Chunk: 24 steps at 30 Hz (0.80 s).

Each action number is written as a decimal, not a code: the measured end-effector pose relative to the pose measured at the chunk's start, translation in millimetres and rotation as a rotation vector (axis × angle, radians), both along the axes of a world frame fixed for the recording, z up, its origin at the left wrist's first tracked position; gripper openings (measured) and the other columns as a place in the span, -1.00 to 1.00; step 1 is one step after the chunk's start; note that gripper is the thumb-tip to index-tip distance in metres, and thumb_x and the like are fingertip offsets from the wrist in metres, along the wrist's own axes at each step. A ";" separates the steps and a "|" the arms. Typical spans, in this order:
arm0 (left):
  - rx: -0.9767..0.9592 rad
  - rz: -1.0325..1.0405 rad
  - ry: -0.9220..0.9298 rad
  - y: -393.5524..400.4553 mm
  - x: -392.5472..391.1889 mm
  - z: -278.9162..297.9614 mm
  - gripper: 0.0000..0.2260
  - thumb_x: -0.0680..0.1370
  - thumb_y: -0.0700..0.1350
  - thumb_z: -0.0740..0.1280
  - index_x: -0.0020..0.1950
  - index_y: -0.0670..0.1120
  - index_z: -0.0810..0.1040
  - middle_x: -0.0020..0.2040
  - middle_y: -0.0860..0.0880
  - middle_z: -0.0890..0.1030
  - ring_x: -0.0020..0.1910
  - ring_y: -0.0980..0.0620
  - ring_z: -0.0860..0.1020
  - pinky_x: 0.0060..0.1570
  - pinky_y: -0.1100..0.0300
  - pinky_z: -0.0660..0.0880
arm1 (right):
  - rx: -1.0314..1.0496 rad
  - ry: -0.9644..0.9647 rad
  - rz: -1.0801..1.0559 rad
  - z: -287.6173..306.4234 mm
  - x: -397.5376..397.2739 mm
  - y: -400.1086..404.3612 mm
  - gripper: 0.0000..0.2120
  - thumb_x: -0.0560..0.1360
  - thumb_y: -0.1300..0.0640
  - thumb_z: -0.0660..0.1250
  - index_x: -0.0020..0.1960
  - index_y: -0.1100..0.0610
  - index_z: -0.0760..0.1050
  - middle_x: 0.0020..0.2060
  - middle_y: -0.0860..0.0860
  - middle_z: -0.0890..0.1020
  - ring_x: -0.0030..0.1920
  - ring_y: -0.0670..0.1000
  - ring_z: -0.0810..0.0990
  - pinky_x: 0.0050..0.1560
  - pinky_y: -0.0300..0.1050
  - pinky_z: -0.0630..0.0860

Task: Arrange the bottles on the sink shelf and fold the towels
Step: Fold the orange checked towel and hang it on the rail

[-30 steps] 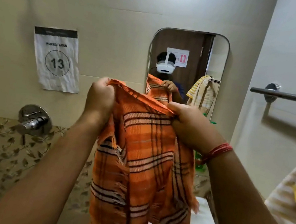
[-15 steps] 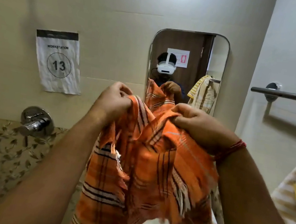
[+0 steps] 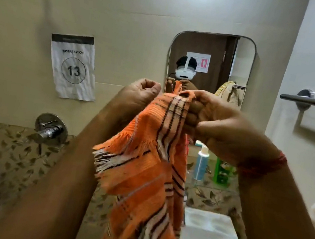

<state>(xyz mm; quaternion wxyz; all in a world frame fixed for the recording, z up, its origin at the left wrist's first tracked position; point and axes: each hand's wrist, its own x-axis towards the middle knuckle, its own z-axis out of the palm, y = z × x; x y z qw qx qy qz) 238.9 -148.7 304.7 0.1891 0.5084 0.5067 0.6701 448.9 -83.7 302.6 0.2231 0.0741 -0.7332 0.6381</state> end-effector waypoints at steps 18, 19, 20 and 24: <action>0.078 -0.050 -0.332 11.4 23.3 -10.4 -0.81 0.67 -0.27 0.19 -0.12 -0.10 0.43 -0.29 0.01 0.53 -0.50 0.26 0.54 -0.47 0.36 0.47 | 0.753 0.112 -0.973 -26.3 -51.9 4.6 -0.87 0.57 0.04 0.37 -0.07 0.09 0.55 -0.32 -0.17 0.52 -0.33 -0.23 0.48 -0.32 -0.49 0.37; 0.079 -0.042 -0.305 12.2 20.1 -12.5 -0.80 0.64 -0.33 0.22 -0.13 -0.09 0.44 -0.25 0.03 0.55 -0.45 0.27 0.56 -0.44 0.37 0.48 | 0.737 0.089 -0.992 -26.5 -52.6 5.8 -0.84 0.58 0.01 0.34 -0.07 0.09 0.54 -0.33 -0.17 0.51 -0.33 -0.23 0.47 -0.34 -0.51 0.35; 0.083 -0.031 -0.272 12.1 18.2 -14.4 -0.79 0.61 -0.36 0.24 -0.13 -0.09 0.45 -0.24 0.06 0.59 -0.40 0.27 0.58 -0.40 0.38 0.49 | 0.716 0.064 -1.002 -26.6 -53.3 6.6 -0.83 0.60 -0.02 0.30 -0.09 0.06 0.51 -0.33 -0.16 0.50 -0.34 -0.22 0.46 -0.35 -0.52 0.34; 0.057 0.109 -0.040 8.5 23.4 -18.6 -0.81 0.68 -0.07 0.24 -0.11 -0.07 0.47 -0.46 0.21 0.61 -0.43 0.31 0.59 -0.46 0.44 0.44 | 0.728 0.029 -0.979 -26.1 -56.3 4.9 -0.80 0.58 -0.08 0.30 -0.13 0.02 0.43 -0.17 -0.10 0.49 -0.23 -0.15 0.45 -0.34 -0.48 0.36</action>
